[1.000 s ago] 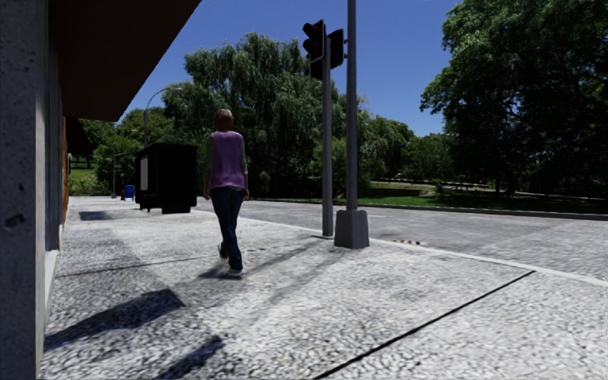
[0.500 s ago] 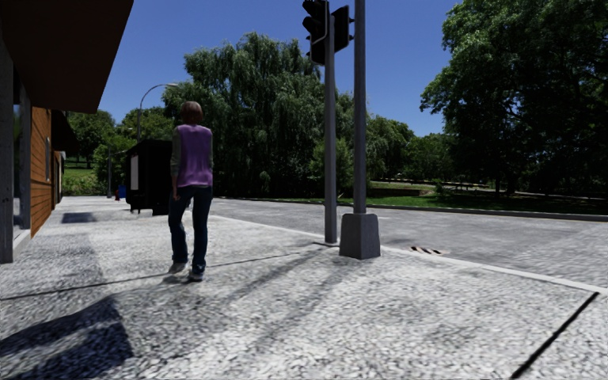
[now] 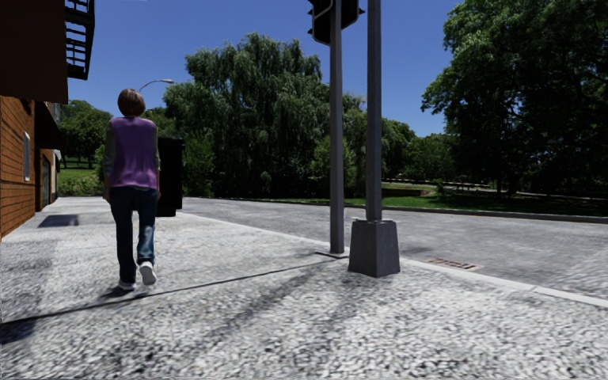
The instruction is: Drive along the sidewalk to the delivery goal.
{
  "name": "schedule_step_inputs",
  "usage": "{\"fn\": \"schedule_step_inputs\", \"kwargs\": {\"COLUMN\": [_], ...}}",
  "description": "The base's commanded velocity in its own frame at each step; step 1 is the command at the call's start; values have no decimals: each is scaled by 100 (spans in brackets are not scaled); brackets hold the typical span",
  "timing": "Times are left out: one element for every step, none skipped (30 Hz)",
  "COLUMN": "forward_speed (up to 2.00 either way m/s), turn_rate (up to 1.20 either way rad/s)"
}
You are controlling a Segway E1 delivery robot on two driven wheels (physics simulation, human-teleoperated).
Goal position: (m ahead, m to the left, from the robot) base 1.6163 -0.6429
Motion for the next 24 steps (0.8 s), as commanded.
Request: {"fn": "schedule_step_inputs", "kwargs": {"forward_speed": [153,154,154,157,158,158,158,158,158,158,158,158,158,158,158,158,158,158,158,156,151,148,148,144], "turn_rate": [0,0,0,0,0,0,0,0,0,0,0,0,0,0,0,0,0,0,0,0,0,0,0,0]}}
